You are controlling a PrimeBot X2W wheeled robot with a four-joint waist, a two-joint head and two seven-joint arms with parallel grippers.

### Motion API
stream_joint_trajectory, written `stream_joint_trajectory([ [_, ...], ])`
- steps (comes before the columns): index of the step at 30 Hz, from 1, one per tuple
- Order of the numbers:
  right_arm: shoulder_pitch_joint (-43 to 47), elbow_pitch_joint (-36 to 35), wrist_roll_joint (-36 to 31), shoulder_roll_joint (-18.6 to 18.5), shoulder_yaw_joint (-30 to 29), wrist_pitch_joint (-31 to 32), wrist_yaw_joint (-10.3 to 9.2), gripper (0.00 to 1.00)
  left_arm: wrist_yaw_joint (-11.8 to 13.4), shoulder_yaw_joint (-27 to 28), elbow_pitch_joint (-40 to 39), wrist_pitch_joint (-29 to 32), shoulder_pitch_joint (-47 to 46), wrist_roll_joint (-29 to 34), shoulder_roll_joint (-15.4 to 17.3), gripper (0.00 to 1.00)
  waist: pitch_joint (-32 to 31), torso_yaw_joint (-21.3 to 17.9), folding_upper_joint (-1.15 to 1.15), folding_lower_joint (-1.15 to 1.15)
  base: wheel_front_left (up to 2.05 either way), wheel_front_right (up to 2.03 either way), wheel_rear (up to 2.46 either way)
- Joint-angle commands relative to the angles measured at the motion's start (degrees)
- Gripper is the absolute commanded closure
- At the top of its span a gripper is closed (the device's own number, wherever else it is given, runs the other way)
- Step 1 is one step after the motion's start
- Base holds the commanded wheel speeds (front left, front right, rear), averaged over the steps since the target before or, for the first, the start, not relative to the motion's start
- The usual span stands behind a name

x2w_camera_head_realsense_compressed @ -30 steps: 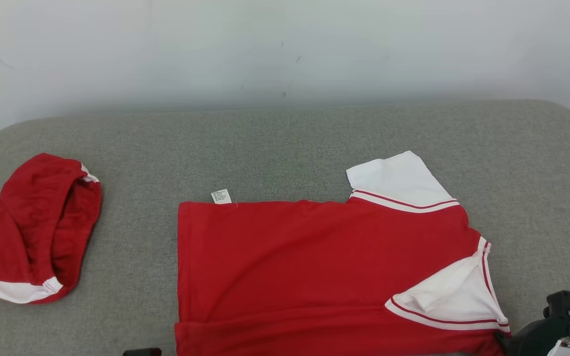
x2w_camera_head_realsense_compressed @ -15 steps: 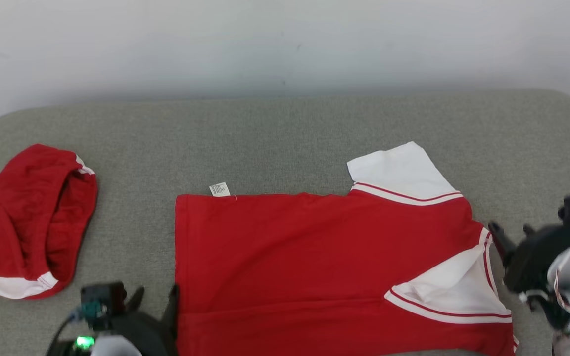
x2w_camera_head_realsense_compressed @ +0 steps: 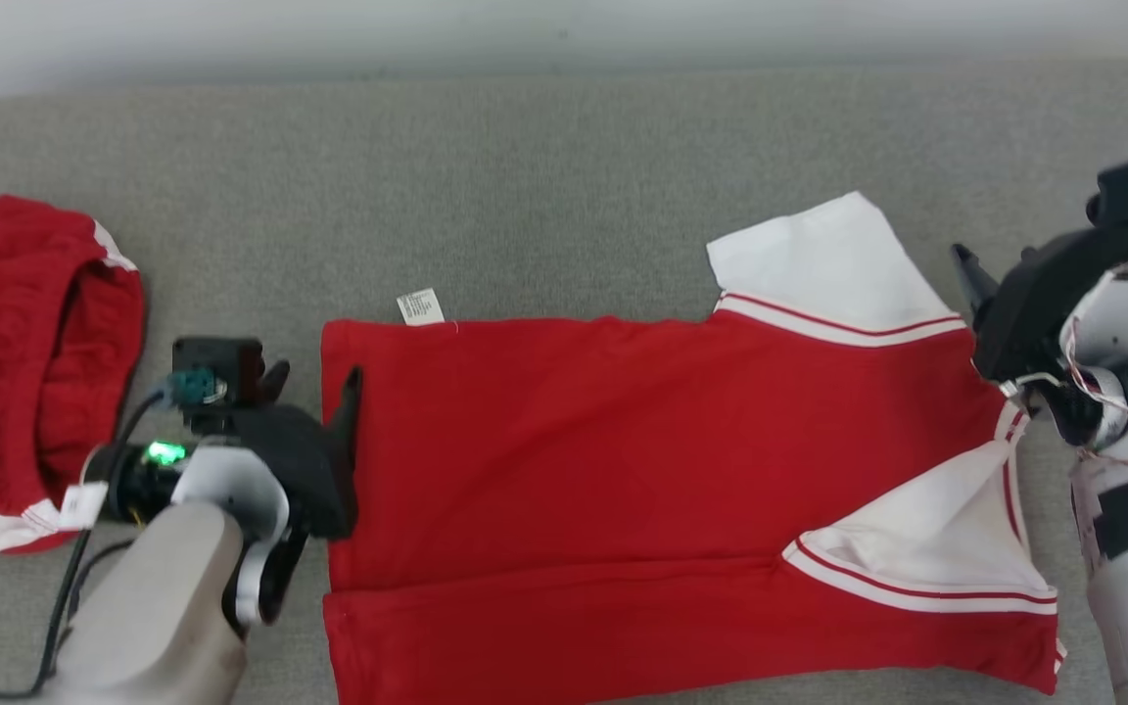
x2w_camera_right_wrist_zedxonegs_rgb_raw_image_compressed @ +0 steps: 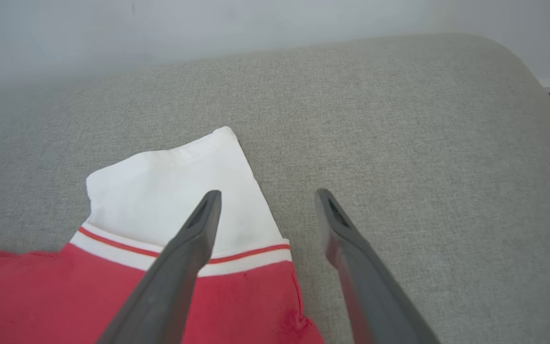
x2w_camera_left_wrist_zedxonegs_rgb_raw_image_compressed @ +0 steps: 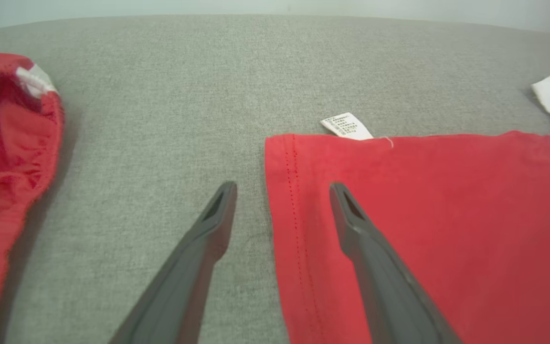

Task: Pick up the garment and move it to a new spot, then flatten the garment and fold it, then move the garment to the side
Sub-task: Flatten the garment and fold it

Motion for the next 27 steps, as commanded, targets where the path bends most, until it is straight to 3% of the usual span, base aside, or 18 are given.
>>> stream_joint_trajectory([
  [1,-2.3,2.0,-0.8,0.0,1.0,-0.8,-0.1,0.0,-0.4,-0.4,1.8,0.4,-2.4,0.6,-0.2,0.0,3.7,0.8,-0.01,-0.01,0.0,0.0,0.0],
  [15,-13.4,15.6,-3.3,-1.1,5.5,-6.1,-0.1,0.0,-4.5,-2.9,12.6,-2.0,-12.4,3.0,-2.2,0.0,8.7,2.3,-0.01,-0.01,0.0,0.0,0.0],
  [27,-17.9,23.2,-2.3,-1.7,6.1,-7.4,-0.1,0.0,-10.4,-4.1,17.2,-0.6,-14.6,-0.5,-5.6,0.0,10.1,2.8,-0.01,-0.01,0.0,0.0,0.0],
])
